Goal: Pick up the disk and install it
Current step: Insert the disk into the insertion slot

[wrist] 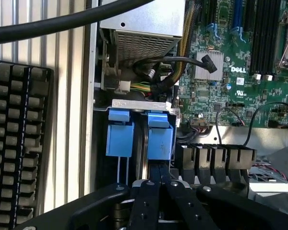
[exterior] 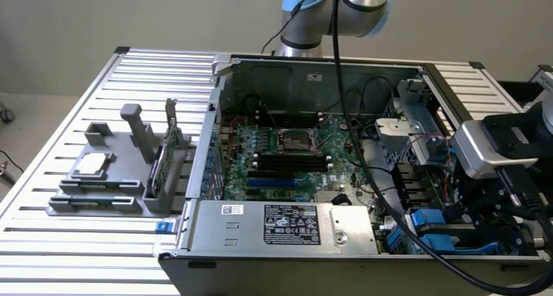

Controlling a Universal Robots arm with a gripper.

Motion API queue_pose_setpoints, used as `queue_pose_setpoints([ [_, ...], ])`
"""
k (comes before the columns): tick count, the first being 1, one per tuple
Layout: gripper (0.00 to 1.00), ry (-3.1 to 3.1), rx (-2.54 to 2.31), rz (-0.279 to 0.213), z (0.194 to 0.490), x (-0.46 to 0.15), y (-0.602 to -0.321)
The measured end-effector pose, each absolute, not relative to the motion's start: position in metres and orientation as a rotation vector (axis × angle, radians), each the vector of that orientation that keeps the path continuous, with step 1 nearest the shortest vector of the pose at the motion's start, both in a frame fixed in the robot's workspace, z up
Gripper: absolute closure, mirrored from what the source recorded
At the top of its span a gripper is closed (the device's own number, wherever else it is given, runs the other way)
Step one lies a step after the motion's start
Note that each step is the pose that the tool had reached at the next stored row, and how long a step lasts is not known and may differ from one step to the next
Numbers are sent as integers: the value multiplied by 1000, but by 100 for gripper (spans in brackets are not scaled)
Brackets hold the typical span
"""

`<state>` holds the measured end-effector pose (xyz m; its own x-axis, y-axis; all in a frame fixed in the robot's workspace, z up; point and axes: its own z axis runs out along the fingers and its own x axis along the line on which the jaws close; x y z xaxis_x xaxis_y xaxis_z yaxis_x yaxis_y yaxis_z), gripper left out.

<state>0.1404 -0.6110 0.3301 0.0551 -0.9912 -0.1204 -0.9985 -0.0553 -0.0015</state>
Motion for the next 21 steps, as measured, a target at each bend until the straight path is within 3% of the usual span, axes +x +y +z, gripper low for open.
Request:
queue_pose_setpoints([
  [6, 89, 2098, -2220, 133, 327, 140, -611],
  [12, 89, 2099, -2220, 133, 351, 140, -611],
  [21, 89, 2098, -2220, 134, 352, 140, -611],
])
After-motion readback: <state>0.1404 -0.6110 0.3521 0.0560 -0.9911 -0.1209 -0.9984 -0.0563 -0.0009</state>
